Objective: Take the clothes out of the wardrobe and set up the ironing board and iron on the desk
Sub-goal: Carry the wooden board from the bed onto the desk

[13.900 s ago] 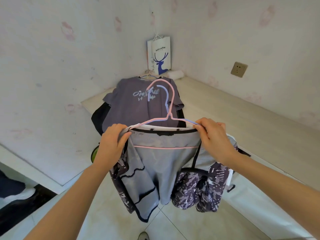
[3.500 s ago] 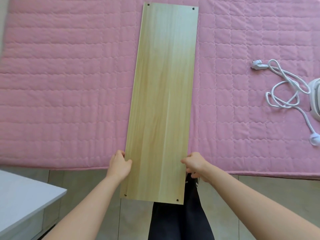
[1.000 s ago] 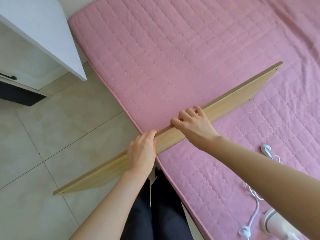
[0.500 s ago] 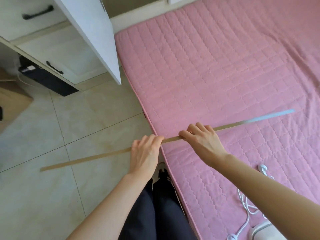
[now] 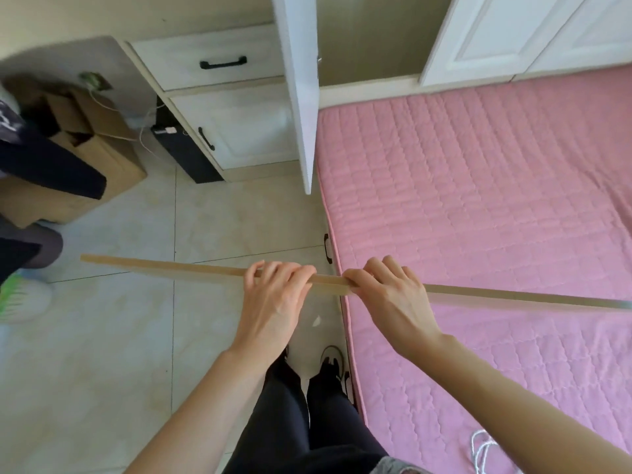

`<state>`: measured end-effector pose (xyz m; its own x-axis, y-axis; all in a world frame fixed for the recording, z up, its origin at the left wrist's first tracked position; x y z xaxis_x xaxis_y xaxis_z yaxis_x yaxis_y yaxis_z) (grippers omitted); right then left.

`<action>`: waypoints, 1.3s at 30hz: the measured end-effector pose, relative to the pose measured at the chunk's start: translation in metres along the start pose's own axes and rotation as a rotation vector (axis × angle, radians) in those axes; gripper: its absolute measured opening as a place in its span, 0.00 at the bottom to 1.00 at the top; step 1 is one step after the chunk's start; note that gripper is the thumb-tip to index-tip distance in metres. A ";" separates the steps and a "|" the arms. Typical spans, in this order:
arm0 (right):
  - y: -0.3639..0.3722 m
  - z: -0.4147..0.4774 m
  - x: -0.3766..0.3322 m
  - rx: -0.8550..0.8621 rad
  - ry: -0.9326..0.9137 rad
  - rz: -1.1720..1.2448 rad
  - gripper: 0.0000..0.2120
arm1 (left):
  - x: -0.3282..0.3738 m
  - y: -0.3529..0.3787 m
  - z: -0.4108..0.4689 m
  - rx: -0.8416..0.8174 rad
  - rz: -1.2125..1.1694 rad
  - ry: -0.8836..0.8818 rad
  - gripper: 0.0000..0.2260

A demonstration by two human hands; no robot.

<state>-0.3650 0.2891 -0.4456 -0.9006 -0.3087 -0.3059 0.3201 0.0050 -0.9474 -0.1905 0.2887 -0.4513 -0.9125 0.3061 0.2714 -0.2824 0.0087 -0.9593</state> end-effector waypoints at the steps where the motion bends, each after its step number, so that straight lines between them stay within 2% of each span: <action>1: -0.002 0.006 -0.009 0.005 -0.019 0.008 0.07 | -0.007 -0.006 -0.002 0.006 -0.008 -0.019 0.06; 4: -0.007 0.022 -0.034 0.003 -0.073 0.023 0.05 | -0.029 -0.021 -0.011 0.044 -0.020 -0.070 0.05; 7: -0.009 0.039 -0.063 -0.003 -0.115 0.053 0.12 | -0.054 -0.036 -0.023 0.089 -0.027 -0.117 0.06; 10: -0.008 0.058 -0.095 -0.004 -0.159 0.076 0.14 | -0.083 -0.052 -0.035 0.127 -0.033 -0.173 0.08; 15: 0.003 0.092 -0.155 -0.011 -0.215 0.094 0.05 | -0.139 -0.082 -0.053 0.149 -0.037 -0.262 0.11; 18: 0.011 0.114 -0.196 -0.028 -0.241 0.103 0.05 | -0.177 -0.104 -0.062 0.146 -0.052 -0.300 0.14; 30: 0.036 0.203 -0.362 -0.106 -0.280 0.158 0.07 | -0.343 -0.190 -0.088 0.189 -0.011 -0.319 0.12; 39: 0.040 0.275 -0.429 -0.095 -0.307 0.211 0.09 | -0.425 -0.241 -0.068 0.286 0.042 -0.292 0.11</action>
<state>0.1148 0.1603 -0.3268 -0.6831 -0.5623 -0.4660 0.4471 0.1825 -0.8757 0.2855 0.2210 -0.3410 -0.9591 0.0174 0.2824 -0.2761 -0.2756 -0.9208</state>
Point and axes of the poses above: each hand's wrist, its own z-axis towards the middle knuckle, its own y-axis out of the palm, x = y × z, the point moved 5 cm from there along z, towards the middle knuckle, and after that the axes turned 2 degrees about y, right-handed, at the moved point
